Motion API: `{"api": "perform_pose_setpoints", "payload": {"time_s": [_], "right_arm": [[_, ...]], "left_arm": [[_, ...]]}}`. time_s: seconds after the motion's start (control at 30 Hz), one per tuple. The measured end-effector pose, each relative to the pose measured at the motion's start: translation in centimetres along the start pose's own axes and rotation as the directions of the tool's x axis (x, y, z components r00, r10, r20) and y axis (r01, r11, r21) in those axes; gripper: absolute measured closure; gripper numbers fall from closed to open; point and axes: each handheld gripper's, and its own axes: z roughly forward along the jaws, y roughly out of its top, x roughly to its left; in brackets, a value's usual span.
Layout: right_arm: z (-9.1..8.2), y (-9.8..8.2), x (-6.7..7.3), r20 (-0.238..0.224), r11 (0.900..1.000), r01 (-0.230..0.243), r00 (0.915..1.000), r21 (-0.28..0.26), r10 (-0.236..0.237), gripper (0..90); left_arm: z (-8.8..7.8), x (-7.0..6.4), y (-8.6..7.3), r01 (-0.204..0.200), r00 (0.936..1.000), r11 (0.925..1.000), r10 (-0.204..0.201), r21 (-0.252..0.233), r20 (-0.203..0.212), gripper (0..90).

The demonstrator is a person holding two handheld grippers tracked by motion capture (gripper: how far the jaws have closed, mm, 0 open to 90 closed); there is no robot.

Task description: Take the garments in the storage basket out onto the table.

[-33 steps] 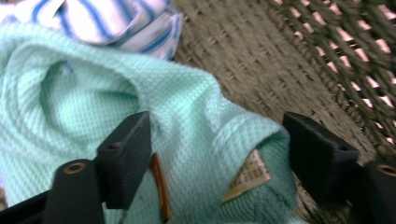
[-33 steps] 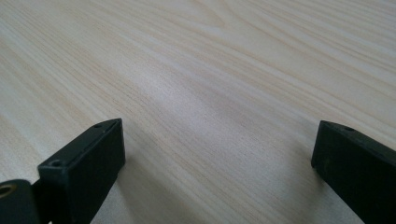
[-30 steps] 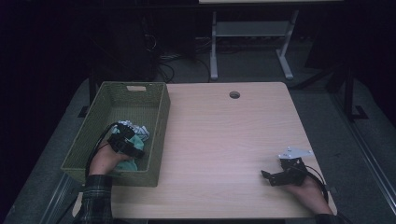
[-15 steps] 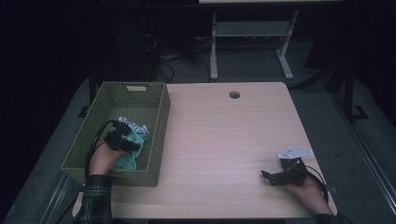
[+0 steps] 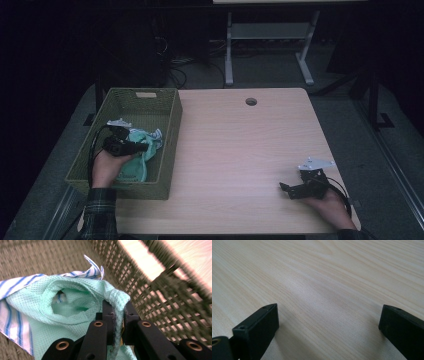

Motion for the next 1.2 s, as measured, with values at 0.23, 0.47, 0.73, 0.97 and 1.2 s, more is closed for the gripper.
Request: {"api": "perform_pose_setpoints", "payload": {"time_s": [0.23, 0.47, 0.73, 0.97, 1.2], "right_arm": [[0.0, 0.0, 0.0, 0.000, 1.000, 0.000, 1.0000, 0.000, 0.000, 2.3], [0.0, 0.0, 0.0, 0.000, 1.000, 0.000, 1.0000, 0.000, 0.000, 2.3], [0.0, 0.0, 0.0, 0.000, 1.000, 0.000, 1.0000, 0.000, 0.000, 2.3], [0.0, 0.0, 0.0, 0.004, 1.000, -0.002, 1.0000, -0.001, 0.002, 2.3], [0.0, 0.0, 0.0, 0.005, 1.000, -0.002, 1.0000, -0.002, 0.002, 2.3]], "left_arm": [[-1.4, -0.1, 0.2, 0.016, 0.9999, 0.9952, -0.015, -0.096, 0.005, 83.6], [-3.1, -0.3, 0.6, 0.017, 0.9999, 0.9774, -0.017, -0.211, 0.000, 83.7], [-4.3, -0.6, 1.4, 0.000, 1.0000, 0.9628, 0.000, -0.270, 0.001, 83.7], [-5.2, -0.8, 2.2, -0.006, 0.9998, 0.9584, 0.011, -0.285, 0.016, 83.6], [-5.9, -1.0, 3.1, -0.018, 0.9989, 0.9556, 0.030, -0.294, 0.037, 83.6]]}}
